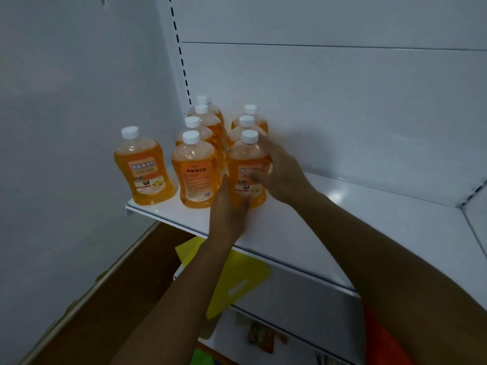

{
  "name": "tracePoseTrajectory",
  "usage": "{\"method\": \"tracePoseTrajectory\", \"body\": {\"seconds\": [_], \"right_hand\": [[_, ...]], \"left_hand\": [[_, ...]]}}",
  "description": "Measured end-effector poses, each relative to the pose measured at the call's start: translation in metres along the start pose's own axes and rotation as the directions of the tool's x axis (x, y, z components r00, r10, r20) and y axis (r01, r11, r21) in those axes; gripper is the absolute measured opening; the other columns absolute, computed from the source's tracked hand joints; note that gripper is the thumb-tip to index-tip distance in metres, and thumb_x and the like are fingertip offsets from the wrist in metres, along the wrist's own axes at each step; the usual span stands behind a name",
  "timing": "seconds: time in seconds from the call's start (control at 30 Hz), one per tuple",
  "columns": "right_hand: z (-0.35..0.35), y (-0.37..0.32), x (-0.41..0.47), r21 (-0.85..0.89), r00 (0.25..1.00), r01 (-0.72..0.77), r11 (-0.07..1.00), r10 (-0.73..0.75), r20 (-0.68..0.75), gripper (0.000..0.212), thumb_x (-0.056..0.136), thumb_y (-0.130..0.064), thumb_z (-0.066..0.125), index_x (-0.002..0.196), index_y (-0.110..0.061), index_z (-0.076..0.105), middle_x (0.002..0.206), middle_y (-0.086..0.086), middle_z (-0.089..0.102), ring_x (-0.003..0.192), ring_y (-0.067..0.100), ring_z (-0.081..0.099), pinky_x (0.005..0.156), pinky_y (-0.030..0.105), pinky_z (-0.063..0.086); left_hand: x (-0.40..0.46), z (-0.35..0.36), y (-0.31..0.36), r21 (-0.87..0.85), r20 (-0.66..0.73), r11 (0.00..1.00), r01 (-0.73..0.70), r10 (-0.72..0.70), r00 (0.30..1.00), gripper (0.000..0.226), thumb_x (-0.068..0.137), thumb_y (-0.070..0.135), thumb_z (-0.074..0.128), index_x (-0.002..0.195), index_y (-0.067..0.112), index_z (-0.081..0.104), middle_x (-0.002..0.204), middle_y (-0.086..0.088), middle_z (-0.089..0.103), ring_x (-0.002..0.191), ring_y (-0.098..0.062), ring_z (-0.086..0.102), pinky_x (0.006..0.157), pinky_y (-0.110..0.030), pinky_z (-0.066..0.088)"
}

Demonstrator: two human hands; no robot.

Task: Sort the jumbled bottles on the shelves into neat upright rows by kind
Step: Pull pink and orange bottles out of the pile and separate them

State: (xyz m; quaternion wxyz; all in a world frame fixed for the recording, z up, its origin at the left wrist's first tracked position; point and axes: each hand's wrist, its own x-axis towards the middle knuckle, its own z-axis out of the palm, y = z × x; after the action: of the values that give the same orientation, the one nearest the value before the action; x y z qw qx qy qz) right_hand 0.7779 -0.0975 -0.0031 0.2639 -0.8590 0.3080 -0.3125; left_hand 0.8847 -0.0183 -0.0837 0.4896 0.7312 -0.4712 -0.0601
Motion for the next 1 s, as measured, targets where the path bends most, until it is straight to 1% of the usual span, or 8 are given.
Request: {"method": "tracePoseTrajectory", "body": {"seconds": [0.1, 0.17, 0.27, 0.33, 0.47, 0.67, 0.83, 1.0], "right_hand": [[0.006, -0.004, -0.012, -0.050, 0.999, -0.024, 0.998, 0.022, -0.033, 0.094, 0.087, -0.042, 0.066, 0.154, -0.026, 0.002, 0.153, 0.006, 0.034, 0.133, 0.029, 0.042, 0.102, 0.053, 0.044], [0.005, -0.006, -0.024, -0.029, 0.998, -0.040, 0.999, 0.039, -0.053, 0.095, 0.088, -0.043, 0.064, 0.154, -0.024, 0.000, 0.156, 0.005, 0.027, 0.138, 0.026, 0.035, 0.107, 0.049, 0.038], [-0.009, 0.002, -0.053, -0.047, 0.994, -0.073, 0.996, 0.069, -0.089, 0.089, 0.090, -0.048, 0.059, 0.154, -0.023, 0.002, 0.161, 0.001, 0.016, 0.145, 0.022, 0.023, 0.112, 0.045, 0.029], [-0.032, 0.016, -0.078, -0.095, 0.990, -0.102, 0.990, 0.092, -0.110, 0.084, 0.092, -0.049, 0.055, 0.154, -0.025, 0.004, 0.161, 0.000, 0.015, 0.145, 0.022, 0.022, 0.113, 0.045, 0.029], [-0.106, 0.050, -0.147, -0.145, 0.973, -0.164, 0.976, 0.136, -0.187, 0.077, 0.095, -0.045, 0.053, 0.154, -0.025, 0.008, 0.160, -0.002, 0.018, 0.146, 0.020, 0.022, 0.116, 0.041, 0.027], [-0.221, 0.099, -0.266, -0.234, 0.913, -0.338, 0.912, 0.257, -0.318, 0.075, 0.093, -0.049, 0.053, 0.153, -0.023, 0.016, 0.160, -0.004, 0.021, 0.146, 0.016, 0.019, 0.119, 0.038, 0.020], [-0.284, 0.123, -0.343, -0.276, 0.836, -0.489, 0.828, 0.353, -0.420, 0.074, 0.091, -0.053, 0.054, 0.151, -0.025, 0.023, 0.156, -0.002, 0.029, 0.142, 0.019, 0.028, 0.113, 0.043, 0.032], [-0.322, 0.145, -0.377, -0.271, 0.771, -0.571, 0.775, 0.391, -0.503, 0.069, 0.089, -0.045, 0.061, 0.147, -0.021, 0.032, 0.148, 0.003, 0.040, 0.136, 0.022, 0.036, 0.106, 0.041, 0.039]], "left_hand": [[-0.016, -0.001, 0.003, -0.010, -0.075, 1.000, -0.009, 0.008, 0.997, 0.065, 0.091, 0.024, 0.064, 0.146, 0.021, 0.031, 0.136, -0.003, 0.054, 0.120, -0.022, 0.054, 0.094, -0.033, 0.047], [-0.039, -0.002, 0.011, -0.016, -0.138, 1.000, -0.027, 0.025, 0.990, 0.072, 0.088, 0.022, 0.067, 0.149, 0.019, 0.028, 0.143, -0.006, 0.048, 0.128, -0.022, 0.048, 0.100, -0.039, 0.046], [-0.072, 0.005, 0.028, 0.035, -0.170, 0.981, -0.193, 0.196, 0.966, 0.073, 0.088, 0.025, 0.064, 0.149, 0.011, 0.028, 0.150, -0.011, 0.039, 0.137, -0.024, 0.037, 0.108, -0.037, 0.036], [-0.085, 0.018, 0.048, 0.030, -0.106, 0.967, -0.252, 0.254, 0.961, 0.072, 0.088, 0.029, 0.062, 0.149, 0.011, 0.028, 0.150, -0.010, 0.040, 0.136, -0.022, 0.037, 0.108, -0.034, 0.033], [-0.109, 0.066, 0.098, -0.036, 0.123, 0.968, -0.249, 0.252, 0.960, 0.076, 0.090, 0.032, 0.066, 0.151, 0.018, 0.024, 0.150, -0.003, 0.041, 0.136, -0.020, 0.040, 0.111, -0.036, 0.033], [-0.167, 0.154, 0.185, -0.011, 0.420, 0.933, -0.360, 0.331, 0.845, 0.073, 0.091, 0.049, 0.056, 0.151, 0.018, 0.027, 0.155, -0.002, 0.033, 0.142, -0.020, 0.031, 0.115, -0.035, 0.023], [-0.206, 0.206, 0.238, -0.047, 0.522, 0.901, -0.432, 0.390, 0.758, 0.073, 0.091, 0.051, 0.055, 0.151, 0.020, 0.027, 0.155, -0.001, 0.033, 0.142, -0.019, 0.030, 0.116, -0.037, 0.024], [-0.218, 0.239, 0.279, -0.113, 0.569, 0.887, -0.448, 0.427, 0.703, 0.072, 0.092, 0.048, 0.056, 0.151, 0.020, 0.026, 0.156, -0.001, 0.031, 0.143, -0.019, 0.029, 0.116, -0.037, 0.025]]}}
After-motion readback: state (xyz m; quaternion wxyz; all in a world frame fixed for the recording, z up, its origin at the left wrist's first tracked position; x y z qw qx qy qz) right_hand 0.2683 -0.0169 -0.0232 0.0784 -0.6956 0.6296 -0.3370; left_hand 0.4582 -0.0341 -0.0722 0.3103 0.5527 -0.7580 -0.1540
